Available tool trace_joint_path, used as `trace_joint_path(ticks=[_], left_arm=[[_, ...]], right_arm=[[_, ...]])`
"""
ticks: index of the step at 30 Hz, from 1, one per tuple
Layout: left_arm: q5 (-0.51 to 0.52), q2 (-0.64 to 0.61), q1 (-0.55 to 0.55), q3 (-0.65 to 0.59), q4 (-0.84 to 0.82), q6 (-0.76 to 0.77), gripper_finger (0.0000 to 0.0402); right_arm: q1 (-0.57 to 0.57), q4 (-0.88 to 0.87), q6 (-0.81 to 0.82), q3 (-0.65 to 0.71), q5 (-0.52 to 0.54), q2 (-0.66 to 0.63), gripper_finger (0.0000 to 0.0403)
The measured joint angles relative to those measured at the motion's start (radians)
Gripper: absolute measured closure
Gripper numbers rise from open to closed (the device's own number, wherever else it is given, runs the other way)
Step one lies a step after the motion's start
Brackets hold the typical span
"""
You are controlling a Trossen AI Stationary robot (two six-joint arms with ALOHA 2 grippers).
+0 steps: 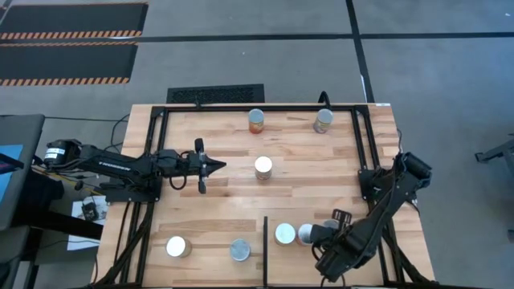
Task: Pick and place cans onto a shelf
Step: Put the top canned tomatoes on the shelf
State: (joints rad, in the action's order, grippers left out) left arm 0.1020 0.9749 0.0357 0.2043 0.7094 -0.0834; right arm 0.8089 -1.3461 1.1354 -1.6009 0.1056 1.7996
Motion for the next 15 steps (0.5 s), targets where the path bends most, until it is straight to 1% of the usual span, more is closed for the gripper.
trace_joint_path(ticks=[7,10,15], left_arm=[[0.0,0.0,0.0,0.0,0.0,0.0,0.0401],[0.0,0.0,0.0,0.0,0.0,0.0,0.0401],[0.0,0.0,0.0,0.0,0.0,0.001,0.0401]], right_arm=[[0.0,0.0,0.008,-0.027,-0.015,0.003,0.0392],[0.0,-0.005,0.008,-0.028,-0.032,0.003,0.0391],[0.0,-0.007,0.008,-0.028,-0.032,0.003,0.0388]])
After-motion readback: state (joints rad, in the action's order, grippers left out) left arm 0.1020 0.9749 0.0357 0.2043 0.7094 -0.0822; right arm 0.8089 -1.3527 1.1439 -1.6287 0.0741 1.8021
